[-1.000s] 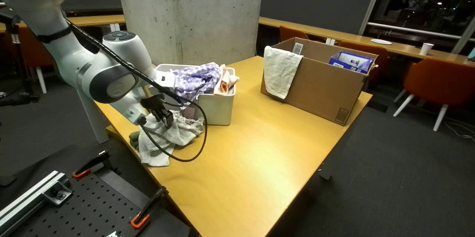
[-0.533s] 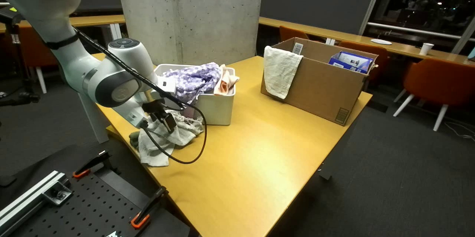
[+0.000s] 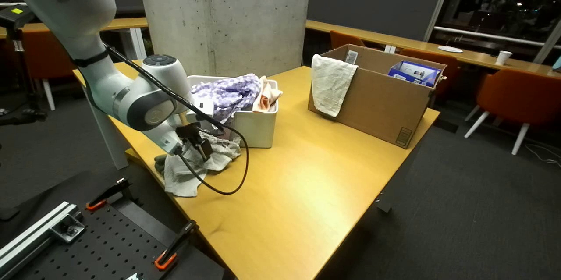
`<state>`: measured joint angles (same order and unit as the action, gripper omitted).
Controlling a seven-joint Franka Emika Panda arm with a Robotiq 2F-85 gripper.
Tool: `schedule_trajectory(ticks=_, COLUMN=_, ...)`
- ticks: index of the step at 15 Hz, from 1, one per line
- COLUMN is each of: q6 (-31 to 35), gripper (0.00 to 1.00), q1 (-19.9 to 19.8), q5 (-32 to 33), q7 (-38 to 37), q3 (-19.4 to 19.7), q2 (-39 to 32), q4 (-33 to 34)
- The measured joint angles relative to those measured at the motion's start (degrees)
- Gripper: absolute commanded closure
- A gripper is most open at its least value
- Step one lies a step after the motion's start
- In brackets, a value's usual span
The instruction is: Put the purple clothing, towel and radish in the storage container.
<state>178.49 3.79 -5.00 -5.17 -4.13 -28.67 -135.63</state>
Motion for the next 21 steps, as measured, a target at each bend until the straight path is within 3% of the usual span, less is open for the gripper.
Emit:
schedule_trajectory(ticks=2, q6=-0.6, gripper=0.32, q1=0.0, q5=0.0, q7=0.0, q3=0.0, q2=-0.9, q4=0.9)
schedule_trajectory(ticks=11, q6=-1.3, gripper=0.96, q1=-0.1, q5=0.0, q7=-0.1, q3=0.6, q2=-1.6, q4=2.0)
schedule_trajectory(ticks=13, q6=-1.9, gripper=0.95, q1=0.7, q5=0.0, q7=-1.1, q3=2.0, q2=-0.5, q4=1.1)
schedule_trajectory(ticks=16, q6=-3.5, gripper=1.0, q1=4.6, q5=0.2, q7=-3.5, q3=7.5, q2=4.1, q4=-2.5)
schedule_trajectory(ticks=19, q6=-6.4, gripper=0.99, q1=10.9, q5=4.2, q7=-8.3, q3=16.6, q2=10.9, q4=-7.0)
schedule_trajectory(ticks=21, q6=-8.9, gripper=0.99, q1=15.1, q5=11.3, q7=-13.8, q3=23.6, q2=15.2, q4=-8.8)
